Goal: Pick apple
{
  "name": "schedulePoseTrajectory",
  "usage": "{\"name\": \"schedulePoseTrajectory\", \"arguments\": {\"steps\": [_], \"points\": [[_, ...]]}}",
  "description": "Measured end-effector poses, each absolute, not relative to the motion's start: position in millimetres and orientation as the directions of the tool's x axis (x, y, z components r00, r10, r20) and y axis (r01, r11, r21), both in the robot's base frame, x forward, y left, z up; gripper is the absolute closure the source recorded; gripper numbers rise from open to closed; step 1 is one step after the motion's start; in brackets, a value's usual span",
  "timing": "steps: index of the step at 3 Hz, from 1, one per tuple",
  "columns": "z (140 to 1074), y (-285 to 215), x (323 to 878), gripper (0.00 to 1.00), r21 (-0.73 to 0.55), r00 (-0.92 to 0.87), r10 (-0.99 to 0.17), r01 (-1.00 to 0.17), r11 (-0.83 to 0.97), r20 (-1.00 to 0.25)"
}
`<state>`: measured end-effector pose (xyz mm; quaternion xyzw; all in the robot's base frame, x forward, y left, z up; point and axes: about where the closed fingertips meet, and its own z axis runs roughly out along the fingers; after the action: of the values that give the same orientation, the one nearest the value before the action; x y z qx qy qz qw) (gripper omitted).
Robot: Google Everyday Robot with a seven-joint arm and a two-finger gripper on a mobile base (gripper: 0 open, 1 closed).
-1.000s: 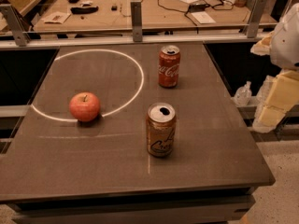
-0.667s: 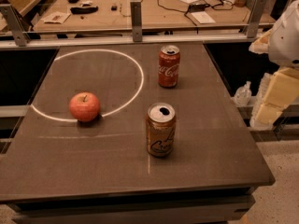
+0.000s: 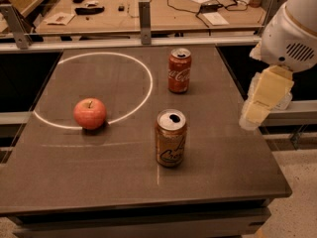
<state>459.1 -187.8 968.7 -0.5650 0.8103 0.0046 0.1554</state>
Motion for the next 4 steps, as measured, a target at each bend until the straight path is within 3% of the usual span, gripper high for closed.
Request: {"name": "schedulePoseTrajectory", "arguments": {"steps": [4], "points": [[980.7,-71.3,487.0,0.00,-0.132,-0.241,-0.787,-0.917,0.376,-0.568]]}}
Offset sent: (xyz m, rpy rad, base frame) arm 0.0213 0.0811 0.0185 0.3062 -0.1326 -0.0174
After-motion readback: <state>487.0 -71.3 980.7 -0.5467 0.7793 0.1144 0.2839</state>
